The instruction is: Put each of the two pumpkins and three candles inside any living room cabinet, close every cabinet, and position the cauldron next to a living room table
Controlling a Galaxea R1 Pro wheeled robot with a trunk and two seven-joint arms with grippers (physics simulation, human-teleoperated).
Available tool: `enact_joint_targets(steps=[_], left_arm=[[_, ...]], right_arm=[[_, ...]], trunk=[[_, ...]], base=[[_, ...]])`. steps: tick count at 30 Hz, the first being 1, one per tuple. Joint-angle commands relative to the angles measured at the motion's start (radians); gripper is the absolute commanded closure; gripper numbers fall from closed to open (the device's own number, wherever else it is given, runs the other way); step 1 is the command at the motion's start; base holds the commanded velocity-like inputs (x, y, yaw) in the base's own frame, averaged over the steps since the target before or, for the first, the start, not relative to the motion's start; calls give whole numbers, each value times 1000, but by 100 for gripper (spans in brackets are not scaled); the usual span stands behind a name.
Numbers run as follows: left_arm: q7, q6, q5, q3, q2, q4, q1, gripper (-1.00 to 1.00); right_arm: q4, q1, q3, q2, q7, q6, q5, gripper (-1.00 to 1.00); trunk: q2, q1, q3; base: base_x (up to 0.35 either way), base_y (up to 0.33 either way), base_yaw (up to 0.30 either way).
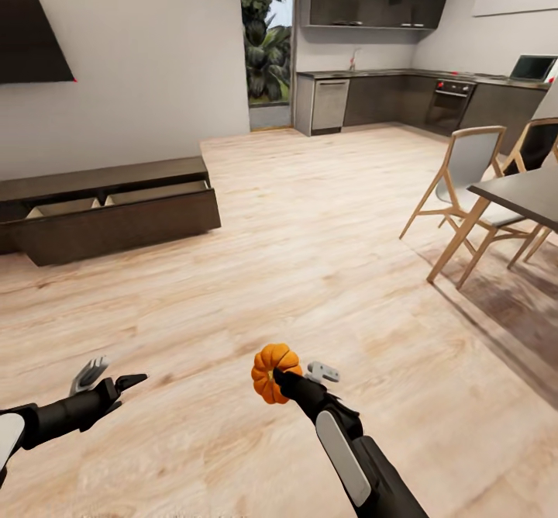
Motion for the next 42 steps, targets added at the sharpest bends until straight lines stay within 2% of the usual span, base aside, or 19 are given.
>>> enact_joint_targets(steps=[1, 15, 19, 22, 26, 28, 33, 42], left_arm=[[-10, 4, -10, 2, 0, 0, -1, -100], [-10, 1, -12, 1, -1, 0, -1, -100], [-9, 0, -15, 1, -2, 0, -1, -100], [-9, 0, -14, 1, -2, 0, -1, -100], [-9, 0, -14, 1, -2, 0, -1, -100], [-9, 0, -15, 0, -2, 0, -1, -100], [-9, 0, -15, 1, -2, 0, -1, -100], [-7, -1, -15, 1, -2, 0, -1, -100]], right_arm=[[-1, -1, 2, 0, -9, 0, -10, 100], [3, -3, 2, 2, -9, 2, -9, 100], [20, -26, 4, 2, -9, 5, -11, 100], [69, -56, 25, 9, -10, 5, -11, 100], [84, -69, 46, 9, -18, 4, -8, 100], [86, -70, 49, 9, -26, 5, 7, 100], [86, -71, 51, 9, -32, 5, 87, 100], [84, -70, 52, 9, -26, -7, 110, 100]], trunk=[[0, 0, -1], [0, 0, -5], [0, 0, -9], [0, 0, -13], [0, 0, -18], [0, 0, -21], [0, 0, -27], [0, 0, -35]], base=[[0, 0, 281], [0, 0, 267], [0, 0, 207], [0, 0, 202], [0, 0, 201], [7, 0, 200], [74, 0, 200], [255, 0, 124]])
